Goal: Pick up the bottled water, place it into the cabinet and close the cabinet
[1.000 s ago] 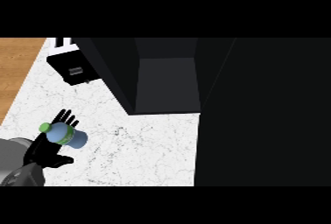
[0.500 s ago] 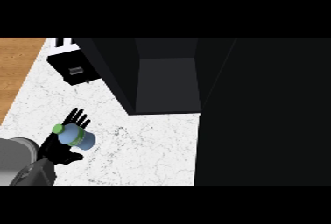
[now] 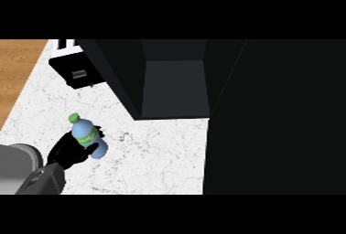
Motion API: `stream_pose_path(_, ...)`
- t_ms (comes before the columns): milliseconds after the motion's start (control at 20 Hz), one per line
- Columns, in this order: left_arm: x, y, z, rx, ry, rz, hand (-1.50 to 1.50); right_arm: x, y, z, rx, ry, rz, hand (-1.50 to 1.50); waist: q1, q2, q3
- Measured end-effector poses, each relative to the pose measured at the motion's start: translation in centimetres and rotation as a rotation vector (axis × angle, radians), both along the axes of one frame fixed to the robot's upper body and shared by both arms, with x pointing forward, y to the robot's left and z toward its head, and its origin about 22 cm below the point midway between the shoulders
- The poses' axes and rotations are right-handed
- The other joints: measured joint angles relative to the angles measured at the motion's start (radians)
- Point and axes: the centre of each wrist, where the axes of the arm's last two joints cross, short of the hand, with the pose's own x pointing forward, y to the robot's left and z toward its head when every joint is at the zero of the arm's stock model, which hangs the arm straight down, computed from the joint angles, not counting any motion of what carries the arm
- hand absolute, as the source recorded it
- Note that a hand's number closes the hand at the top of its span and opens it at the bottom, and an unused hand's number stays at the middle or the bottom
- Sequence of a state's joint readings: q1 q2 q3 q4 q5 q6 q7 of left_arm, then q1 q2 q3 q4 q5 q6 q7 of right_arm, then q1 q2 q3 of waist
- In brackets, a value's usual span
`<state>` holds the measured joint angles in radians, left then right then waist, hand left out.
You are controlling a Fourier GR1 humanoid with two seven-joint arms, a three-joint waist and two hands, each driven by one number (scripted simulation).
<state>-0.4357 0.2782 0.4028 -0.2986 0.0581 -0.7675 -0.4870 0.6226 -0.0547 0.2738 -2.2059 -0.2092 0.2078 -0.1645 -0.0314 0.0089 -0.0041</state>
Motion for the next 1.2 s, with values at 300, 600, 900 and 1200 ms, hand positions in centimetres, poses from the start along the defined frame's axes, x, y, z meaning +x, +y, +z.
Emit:
stream_pose_path(300,0.1,-0.4,-0.1,-0.008,-0.01,-0.004,1.5,-0.3,0.5,-0.4,0.004,0.005,-0.006,-1.5,0.006,-0.003,0.001)
stream_pose_path(600,-0.6,-2.4,-1.2,-0.012,-0.057,0.152,1.5,-0.2,0.3,-1.3,-0.001,0.009,-0.018,-1.5,0.016,-0.006,0.002)
stream_pose_path(900,-1.5,-3.5,-2.0,-0.027,-0.105,0.275,1.5,-0.2,0.5,-1.4,-0.003,0.008,-0.02,-1.5,0.021,-0.008,0.003)
stream_pose_path(1200,-1.8,-4.1,-2.2,-0.086,-0.112,0.313,1.5,-0.3,-0.1,-1.0,-0.016,0.011,-0.018,-1.5,0.025,-0.009,0.004)
